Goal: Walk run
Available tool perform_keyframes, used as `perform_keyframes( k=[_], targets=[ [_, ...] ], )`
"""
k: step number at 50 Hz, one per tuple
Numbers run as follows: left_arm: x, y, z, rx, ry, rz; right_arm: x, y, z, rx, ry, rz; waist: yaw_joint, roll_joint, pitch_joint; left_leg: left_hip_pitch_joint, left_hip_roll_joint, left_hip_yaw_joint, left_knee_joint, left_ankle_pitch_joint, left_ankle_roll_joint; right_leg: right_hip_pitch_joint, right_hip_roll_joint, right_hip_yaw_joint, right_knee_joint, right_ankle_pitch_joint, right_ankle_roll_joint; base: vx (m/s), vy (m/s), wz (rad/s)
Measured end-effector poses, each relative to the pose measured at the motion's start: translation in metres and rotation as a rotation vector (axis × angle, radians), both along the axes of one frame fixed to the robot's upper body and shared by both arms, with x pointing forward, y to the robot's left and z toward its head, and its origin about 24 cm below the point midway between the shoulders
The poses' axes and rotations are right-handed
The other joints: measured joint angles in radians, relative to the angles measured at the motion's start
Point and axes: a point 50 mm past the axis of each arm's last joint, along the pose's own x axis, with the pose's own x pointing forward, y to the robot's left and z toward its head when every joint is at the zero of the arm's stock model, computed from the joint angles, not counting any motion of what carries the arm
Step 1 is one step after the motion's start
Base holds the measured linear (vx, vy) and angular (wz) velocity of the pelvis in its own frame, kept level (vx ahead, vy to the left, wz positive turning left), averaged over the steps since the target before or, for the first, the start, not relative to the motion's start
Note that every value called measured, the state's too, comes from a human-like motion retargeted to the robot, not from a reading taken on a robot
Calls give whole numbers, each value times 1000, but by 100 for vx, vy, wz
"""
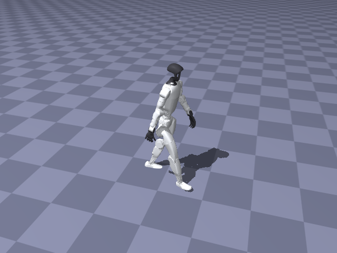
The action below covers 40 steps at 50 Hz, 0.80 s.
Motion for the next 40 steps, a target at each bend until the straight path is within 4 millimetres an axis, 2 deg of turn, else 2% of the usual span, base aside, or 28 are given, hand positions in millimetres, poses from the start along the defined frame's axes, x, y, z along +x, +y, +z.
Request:
perform_keyframes(
  k=[2,4,6,8,10,11,12,15,18,20,22,24,27,29,32,35,37,38,40],
  targets=[
    [-4,-5,-4,-5,-4,5,5,-2,0,6,-4,6,0,4,-12,12,0,-4,24,16,-31,-6,-9,-29,67,38,-72,82,-3,25],
    [-23,-9,-13,-15,59,14,12,-3,-1,5,-23,21,-30,4,-16,33,-9,-32,69,92,-64,7,-21,-26,121,105,-85,107,-11,57],
    [-48,-11,-23,-24,159,11,18,-3,-2,12,-43,27,-56,13,-6,42,-9,-60,136,212,-89,24,-23,44,177,115,-78,102,-10,72],
    [-79,-18,-34,-30,285,0,23,-2,-2,15,-53,30,-70,2,-10,26,8,-15,246,393,-93,78,-36,101,187,78,-79,99,-8,61],
    [-114,-22,-42,-30,435,-18,28,-2,-3,9,-66,37,-40,-47,-17,-19,3,83,425,555,-75,180,-86,75,141,38,-81,95,-11,11],
    [-125,-22,-43,-25,495,-31,34,-2,-3,9,-79,42,-31,-58,-13,-53,22,116,528,567,-62,222,-115,19,127,25,-73,92,-13,29],
    [-135,-22,-44,-21,551,-43,40,-3,-3,9,-93,50,-24,-69,-8,-90,46,143,626,557,-53,262,-135,-17,113,11,-66,89,-12,63],
    [-158,-27,-45,-33,654,-55,69,-13,-2,-19,-143,115,3,-84,13,-218,139,201,846,414,-35,361,-119,2,57,-17,-51,77,-6,35],
    [-174,-37,-48,-67,661,-10,102,-23,2,-93,-215,201,64,-66,25,-366,164,199,868,335,-71,462,-79,-72,-25,-26,-47,57,-1,-30],
    [-183,-43,-49,-82,659,40,124,-30,6,-135,-277,251,104,-53,27,-453,188,221,818,276,-65,511,-48,-73,-60,-40,-39,62,-2,-20],
    [-190,-48,-50,-97,662,91,146,-35,11,-154,-348,295,137,-34,30,-530,206,241,713,235,-29,562,-16,-102,-87,-62,-32,77,0,1],
    [-196,-53,-50,-114,674,135,167,-37,17,-164,-420,333,161,-13,39,-585,190,225,545,222,-7,615,24,-106,-110,-85,-23,79,3,2],
    [-204,-60,-50,-141,719,166,192,-35,25,-176,-522,364,200,11,49,-643,148,155,284,240,-37,697,66,-109,-134,-122,3,77,6,-31],
    [-209,-61,-49,-157,769,139,201,-33,28,-174,-573,351,225,11,43,-679,133,101,182,261,-51,736,69,-94,-131,-141,32,86,10,-31],
    [-213,-57,-46,-153,837,72,200,-27,27,-138,-610,325,236,4,28,-694,102,68,165,276,14,786,66,-71,-110,-139,98,94,13,-8],
    [-216,-51,-44,-108,882,21,174,-24,18,-89,-557,317,276,-5,4,-665,115,100,235,313,76,827,47,-29,-53,-66,184,103,19,-57],
    [-209,-48,-45,-88,861,19,152,-20,11,-65,-485,331,288,-9,-3,-657,134,52,309,250,83,822,22,-29,33,68,205,109,21,-70],
    [-205,-47,-46,-84,842,25,138,-17,7,-62,-441,335,282,1,-5,-631,138,17,318,218,78,807,23,-17,98,165,191,94,18,-36],
    [-196,-45,-47,-84,799,36,109,-16,1,-70,-337,332,257,41,-22,-543,177,51,293,167,88,754,36,-14,270,337,167,85,19,-11]
  ],
)
